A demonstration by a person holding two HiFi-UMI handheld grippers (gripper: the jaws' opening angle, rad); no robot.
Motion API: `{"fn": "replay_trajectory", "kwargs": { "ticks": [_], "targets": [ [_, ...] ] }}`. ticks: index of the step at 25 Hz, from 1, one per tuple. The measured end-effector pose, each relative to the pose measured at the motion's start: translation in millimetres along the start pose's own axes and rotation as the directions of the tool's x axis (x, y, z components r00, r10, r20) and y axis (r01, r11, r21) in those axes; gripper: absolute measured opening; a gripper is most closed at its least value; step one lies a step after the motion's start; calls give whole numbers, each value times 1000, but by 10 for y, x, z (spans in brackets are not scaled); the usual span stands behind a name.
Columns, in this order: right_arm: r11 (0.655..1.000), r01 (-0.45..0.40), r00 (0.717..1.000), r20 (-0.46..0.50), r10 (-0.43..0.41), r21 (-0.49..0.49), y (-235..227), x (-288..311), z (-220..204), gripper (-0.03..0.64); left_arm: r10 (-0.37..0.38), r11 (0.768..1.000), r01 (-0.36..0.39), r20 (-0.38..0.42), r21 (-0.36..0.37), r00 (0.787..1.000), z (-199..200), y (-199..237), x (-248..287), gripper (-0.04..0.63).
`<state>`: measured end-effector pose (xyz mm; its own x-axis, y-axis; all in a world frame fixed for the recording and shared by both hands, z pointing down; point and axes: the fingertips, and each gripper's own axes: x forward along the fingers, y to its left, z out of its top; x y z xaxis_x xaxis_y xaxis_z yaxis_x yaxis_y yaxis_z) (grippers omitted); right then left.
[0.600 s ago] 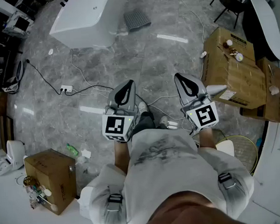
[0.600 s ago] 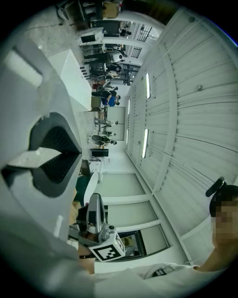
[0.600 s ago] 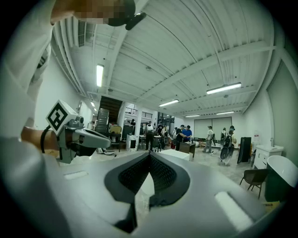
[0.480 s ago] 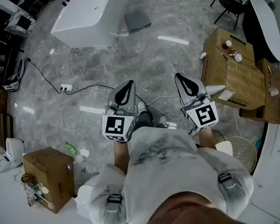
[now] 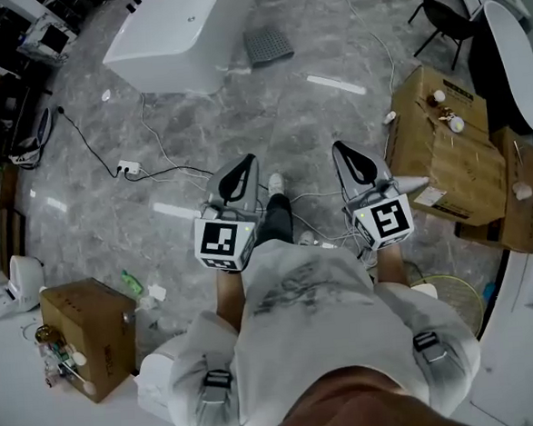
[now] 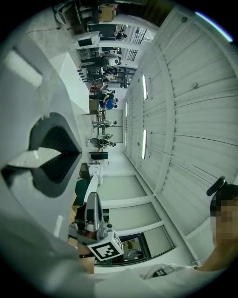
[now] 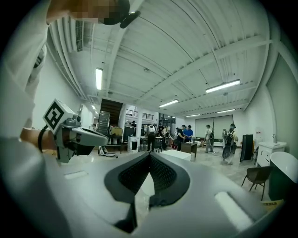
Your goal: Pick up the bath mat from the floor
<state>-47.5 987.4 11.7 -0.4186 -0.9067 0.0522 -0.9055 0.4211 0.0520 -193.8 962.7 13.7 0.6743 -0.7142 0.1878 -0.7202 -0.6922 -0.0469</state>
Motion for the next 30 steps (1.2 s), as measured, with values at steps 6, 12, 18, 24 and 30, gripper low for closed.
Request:
{"fn": "replay_trajectory", "kwargs": {
  "ticks": [6,12,18,24,30],
  "targets": [
    [999,-7,1000,-16,6,-31,-281,555,-31,3,-3,1000,3,0,-18,1000,-20,421,485,5],
    [1000,7,999,-35,-7,-21,-717,1361,-21,3,-33,999,32,-18,-37,999,43,989,1191,5],
    [998,22,998,-56,-26,-63,-1016,2176,86,3,-66,997,65,-22,-31,998,167,1646,1853,5],
    [996,75,996,-46,-77,-38,-1285,2620,130,2,-112,993,112,3,-29,994,307,1979,2241,5],
    [998,60,996,-67,-61,-26,-1381,2881,89,2,-112,994,112,7,-17,994,332,2110,2471,5]
  ]
}}
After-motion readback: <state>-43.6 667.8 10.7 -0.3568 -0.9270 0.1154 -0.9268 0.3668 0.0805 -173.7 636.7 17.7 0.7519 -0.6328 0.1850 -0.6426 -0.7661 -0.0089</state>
